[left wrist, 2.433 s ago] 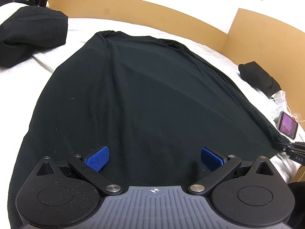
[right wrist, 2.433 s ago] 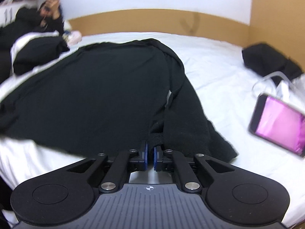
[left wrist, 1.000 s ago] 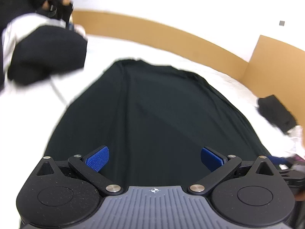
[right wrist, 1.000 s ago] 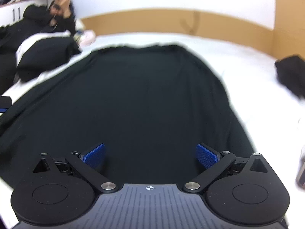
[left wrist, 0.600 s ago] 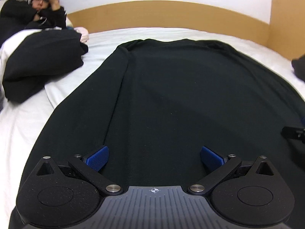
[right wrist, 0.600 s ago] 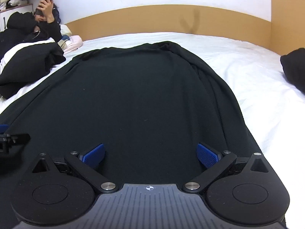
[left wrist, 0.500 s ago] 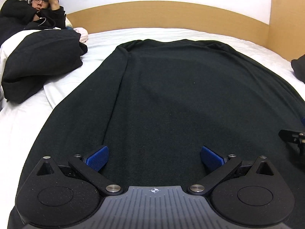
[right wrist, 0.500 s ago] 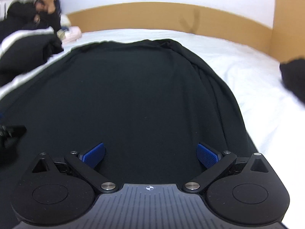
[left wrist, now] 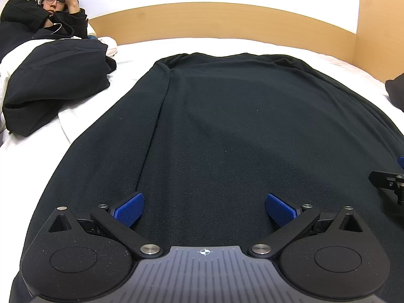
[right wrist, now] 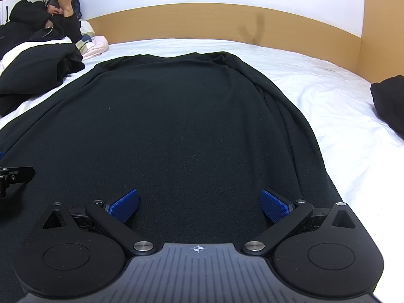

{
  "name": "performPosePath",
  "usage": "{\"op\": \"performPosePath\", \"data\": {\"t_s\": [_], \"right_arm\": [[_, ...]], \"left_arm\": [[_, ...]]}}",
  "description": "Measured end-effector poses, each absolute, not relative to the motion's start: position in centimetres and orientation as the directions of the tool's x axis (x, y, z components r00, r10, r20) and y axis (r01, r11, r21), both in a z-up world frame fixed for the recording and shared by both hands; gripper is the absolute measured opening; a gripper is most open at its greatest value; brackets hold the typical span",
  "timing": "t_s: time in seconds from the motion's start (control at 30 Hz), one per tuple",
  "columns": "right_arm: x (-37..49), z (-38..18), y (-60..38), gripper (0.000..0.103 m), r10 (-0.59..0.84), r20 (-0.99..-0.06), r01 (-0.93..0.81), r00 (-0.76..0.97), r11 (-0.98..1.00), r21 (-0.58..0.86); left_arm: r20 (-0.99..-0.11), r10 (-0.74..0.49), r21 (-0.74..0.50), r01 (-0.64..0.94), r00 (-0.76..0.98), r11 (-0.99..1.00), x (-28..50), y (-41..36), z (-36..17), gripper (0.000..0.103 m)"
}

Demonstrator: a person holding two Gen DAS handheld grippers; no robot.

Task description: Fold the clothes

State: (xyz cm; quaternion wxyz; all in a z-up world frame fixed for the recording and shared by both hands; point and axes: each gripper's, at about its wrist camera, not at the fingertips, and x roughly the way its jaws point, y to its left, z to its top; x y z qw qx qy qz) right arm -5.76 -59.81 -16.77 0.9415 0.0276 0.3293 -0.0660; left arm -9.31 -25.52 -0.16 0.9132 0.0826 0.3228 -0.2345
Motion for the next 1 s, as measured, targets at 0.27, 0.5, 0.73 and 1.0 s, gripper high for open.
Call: {"op": "performPosePath", "data": {"t_s": [0.27, 0.5, 0.73, 1.0], "right_arm": [[-5.0, -16.8, -58.1, 0.103, -0.112, -0.622, 0.153, 0.775, 0.988, 0.013], [-3.4, -17.2, -57.8, 0.103, -0.112, -0.622, 0.153, 0.775, 0.988, 0.013], [-2.7, -17.2, -57.8, 0.103, -0.112, -0.622, 0.154, 0.775, 0.988, 0.013], [-2.3, -17.2, -57.8, 0.103, -0.113, -0.622, 0.155, 0.775, 0.988, 0.013]], "left_arm": [[-0.628, -0.371, 0.004, 0.479, 0.684, 0.878, -9.5, -25.6, -0.2, 0.103], [-0.628, -0.372, 0.003, 0.48, 0.684, 0.877, -9.5, -25.5, -0.2, 0.103], [-0.627, -0.37, 0.003, 0.478, 0.685, 0.878, -9.7, -25.5, -0.3, 0.103], [-0.629, -0.367, 0.006, 0.476, 0.686, 0.879, -9.8, -25.5, -0.2, 0.103]]}}
